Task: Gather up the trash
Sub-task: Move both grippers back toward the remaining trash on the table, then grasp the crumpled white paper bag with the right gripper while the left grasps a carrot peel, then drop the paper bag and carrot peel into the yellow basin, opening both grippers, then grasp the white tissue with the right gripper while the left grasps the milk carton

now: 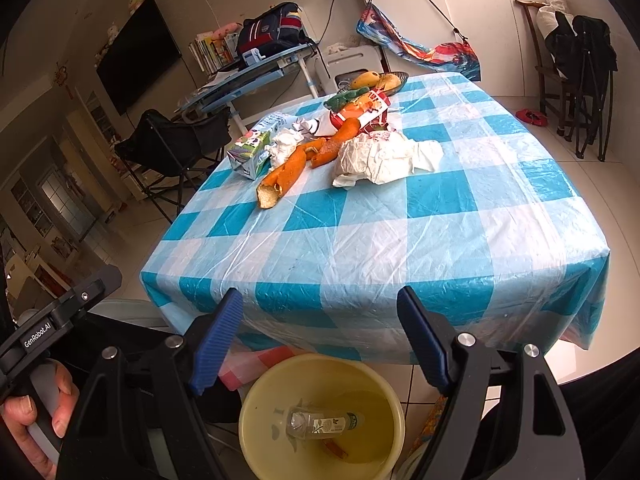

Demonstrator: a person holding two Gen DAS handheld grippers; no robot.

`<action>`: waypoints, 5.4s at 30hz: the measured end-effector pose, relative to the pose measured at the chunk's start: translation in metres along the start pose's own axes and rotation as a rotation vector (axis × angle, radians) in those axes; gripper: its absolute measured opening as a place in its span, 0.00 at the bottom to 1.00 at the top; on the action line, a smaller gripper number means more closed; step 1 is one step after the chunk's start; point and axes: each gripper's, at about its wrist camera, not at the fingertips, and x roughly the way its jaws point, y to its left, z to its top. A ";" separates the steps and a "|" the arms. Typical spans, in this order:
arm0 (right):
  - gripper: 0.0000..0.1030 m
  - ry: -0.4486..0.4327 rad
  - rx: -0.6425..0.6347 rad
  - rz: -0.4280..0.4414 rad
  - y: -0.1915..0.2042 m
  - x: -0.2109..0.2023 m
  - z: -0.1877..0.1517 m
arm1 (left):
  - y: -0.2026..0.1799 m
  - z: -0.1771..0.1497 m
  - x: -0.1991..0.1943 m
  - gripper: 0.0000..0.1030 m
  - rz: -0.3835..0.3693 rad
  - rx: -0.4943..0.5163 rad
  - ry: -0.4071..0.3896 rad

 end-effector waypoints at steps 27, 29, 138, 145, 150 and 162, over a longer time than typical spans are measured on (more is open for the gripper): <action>0.74 0.035 -0.106 -0.089 -0.016 0.073 0.108 | -0.041 0.077 0.074 0.78 -0.061 0.018 0.026; 0.74 0.043 -0.094 -0.089 -0.022 0.080 0.107 | -0.047 0.080 0.090 0.78 -0.062 0.023 0.045; 0.64 0.106 -0.136 0.084 0.038 -0.001 -0.021 | -0.023 -0.024 0.003 0.81 -0.001 0.091 0.081; 0.64 0.100 -0.162 0.104 0.054 0.001 -0.022 | -0.019 -0.021 0.002 0.83 -0.005 0.053 0.070; 0.64 0.117 -0.211 0.101 0.066 0.008 -0.026 | -0.011 -0.018 0.001 0.84 0.001 0.016 0.058; 0.64 0.108 -0.196 0.106 0.066 0.013 -0.013 | 0.002 -0.012 -0.010 0.86 -0.003 -0.052 0.008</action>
